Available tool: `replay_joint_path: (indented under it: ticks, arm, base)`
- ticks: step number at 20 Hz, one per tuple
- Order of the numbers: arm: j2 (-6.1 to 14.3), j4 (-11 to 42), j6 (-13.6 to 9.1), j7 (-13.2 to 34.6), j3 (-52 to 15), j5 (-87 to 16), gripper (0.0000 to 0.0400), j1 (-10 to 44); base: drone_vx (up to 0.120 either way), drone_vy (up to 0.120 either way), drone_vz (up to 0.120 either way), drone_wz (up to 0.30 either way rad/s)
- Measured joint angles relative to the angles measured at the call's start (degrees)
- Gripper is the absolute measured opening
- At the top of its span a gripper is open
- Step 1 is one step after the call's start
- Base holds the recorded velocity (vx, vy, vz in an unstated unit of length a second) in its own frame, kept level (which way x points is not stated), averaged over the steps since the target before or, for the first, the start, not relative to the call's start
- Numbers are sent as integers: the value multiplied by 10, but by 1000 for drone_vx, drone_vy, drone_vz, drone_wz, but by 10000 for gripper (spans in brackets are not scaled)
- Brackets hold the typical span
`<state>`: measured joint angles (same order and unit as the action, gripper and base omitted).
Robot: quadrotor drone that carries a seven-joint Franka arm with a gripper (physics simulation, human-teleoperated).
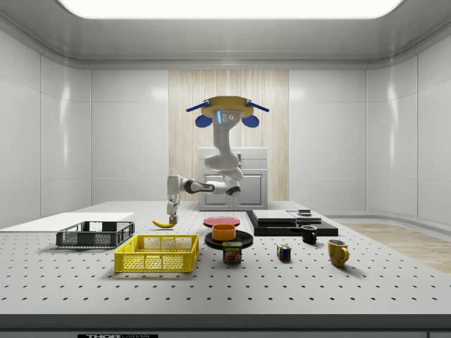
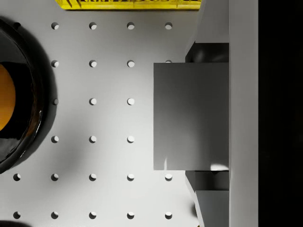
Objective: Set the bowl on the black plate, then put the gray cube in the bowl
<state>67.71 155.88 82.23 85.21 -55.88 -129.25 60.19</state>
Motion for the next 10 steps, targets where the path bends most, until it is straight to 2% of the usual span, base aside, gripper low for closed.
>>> replay_joint_path:
  ticks: [1, 6, 10]
  arm:
    - [1, 0, 1, 1, -1, 1, 250, 1]
    - [7, 1, 5, 5, -5, 7, 250, 5]
    - [12, 0, 8, 8, -8, 11, 250, 9]
  base:
    - [-120, 120, 0, 0]
    - [-16, 120, 8, 0]
    - [0, 120, 110, 0]
